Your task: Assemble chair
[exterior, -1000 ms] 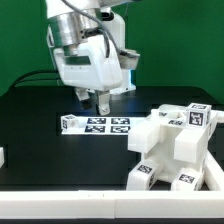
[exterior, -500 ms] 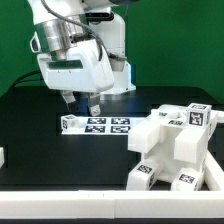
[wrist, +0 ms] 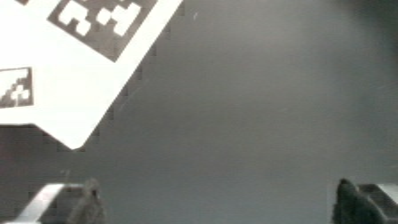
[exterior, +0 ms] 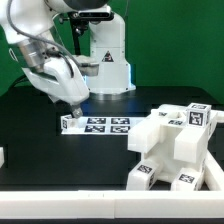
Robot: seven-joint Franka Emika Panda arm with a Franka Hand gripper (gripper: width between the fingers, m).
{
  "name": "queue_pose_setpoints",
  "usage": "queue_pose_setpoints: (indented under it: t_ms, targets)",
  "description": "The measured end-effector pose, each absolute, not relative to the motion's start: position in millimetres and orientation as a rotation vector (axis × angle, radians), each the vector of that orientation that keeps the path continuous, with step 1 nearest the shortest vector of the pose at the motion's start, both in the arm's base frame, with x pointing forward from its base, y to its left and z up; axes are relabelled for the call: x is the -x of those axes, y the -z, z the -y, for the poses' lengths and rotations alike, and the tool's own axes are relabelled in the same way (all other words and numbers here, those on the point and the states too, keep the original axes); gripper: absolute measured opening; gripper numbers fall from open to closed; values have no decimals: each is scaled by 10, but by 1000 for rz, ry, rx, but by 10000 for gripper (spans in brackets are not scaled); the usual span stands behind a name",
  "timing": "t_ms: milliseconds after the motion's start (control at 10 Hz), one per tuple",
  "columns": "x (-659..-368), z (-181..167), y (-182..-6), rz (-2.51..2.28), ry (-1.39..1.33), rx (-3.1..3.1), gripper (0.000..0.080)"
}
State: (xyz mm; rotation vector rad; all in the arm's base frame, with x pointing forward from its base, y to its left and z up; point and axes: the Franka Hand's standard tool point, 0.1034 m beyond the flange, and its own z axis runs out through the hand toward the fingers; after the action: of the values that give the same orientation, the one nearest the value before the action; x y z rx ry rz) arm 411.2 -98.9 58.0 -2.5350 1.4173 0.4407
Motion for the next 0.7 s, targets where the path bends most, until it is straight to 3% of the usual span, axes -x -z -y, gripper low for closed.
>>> queue_pose_setpoints:
  t_ms: [300, 700]
  targets:
    - [-4124, 972, -584, -1417, -454, 2529, 649]
    - [-3671, 1189, -390, -1448, -548, 2507, 649]
